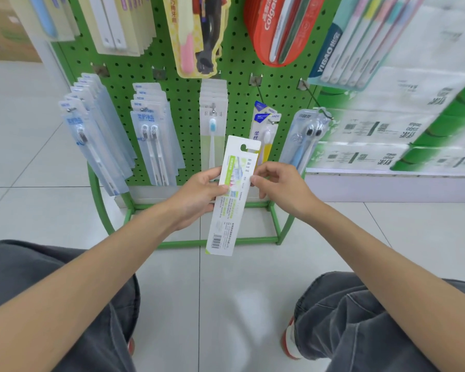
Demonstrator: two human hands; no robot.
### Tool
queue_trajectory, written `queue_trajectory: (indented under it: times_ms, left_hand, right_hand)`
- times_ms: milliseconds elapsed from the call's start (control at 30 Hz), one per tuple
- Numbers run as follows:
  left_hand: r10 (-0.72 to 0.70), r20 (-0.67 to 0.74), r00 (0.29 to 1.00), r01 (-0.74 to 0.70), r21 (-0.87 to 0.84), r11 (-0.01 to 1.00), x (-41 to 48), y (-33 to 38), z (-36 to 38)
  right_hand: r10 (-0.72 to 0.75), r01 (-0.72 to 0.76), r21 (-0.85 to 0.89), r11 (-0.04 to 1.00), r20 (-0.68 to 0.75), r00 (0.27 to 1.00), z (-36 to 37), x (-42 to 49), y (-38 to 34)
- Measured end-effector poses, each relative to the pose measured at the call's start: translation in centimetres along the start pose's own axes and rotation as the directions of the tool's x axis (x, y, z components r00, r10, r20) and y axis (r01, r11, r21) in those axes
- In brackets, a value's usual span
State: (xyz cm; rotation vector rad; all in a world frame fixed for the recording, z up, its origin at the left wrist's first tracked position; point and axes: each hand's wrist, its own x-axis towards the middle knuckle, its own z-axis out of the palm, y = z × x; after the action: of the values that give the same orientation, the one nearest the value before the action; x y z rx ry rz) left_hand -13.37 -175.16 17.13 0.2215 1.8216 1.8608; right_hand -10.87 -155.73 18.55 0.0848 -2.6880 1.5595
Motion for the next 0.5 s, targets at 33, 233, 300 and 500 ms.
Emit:
queue_trajectory:
  times_ms: [33, 233, 300, 500]
  left_hand:
    - [-0.003, -0.002, 1.0, 0.003, -0.001, 1.0, 0.0, 0.0, 0.0]
    - [0.035, -0.043, 0.998, -0.036, -0.031, 0.999, -0.2, 0.2, 0.3]
    - [0.067, -0.042, 0.997, -0.068, -0.039, 0.997, -0.1, 0.4, 0.4]
    - [0.131, -0.019, 0.991, -0.132, -0.049, 0.99, 0.0, 1.2, 0.6]
  right_hand:
    - [0.0, 0.0, 0.003, 1.0, -0.026, 1.0, 0.1, 0.1, -0.1]
    - [0.02, -0.017, 0.021, 1.0, -0.109, 0.994, 0.9, 0.5, -0.1]
    - [0.024, -0.012, 0.076, 0.997, -0.159, 0.987, 1.2, 0.8, -0.2]
    - [0.0, 0.015, 0.13, 0.991, -0.11, 0.994, 1.0, 1.1, -1.7]
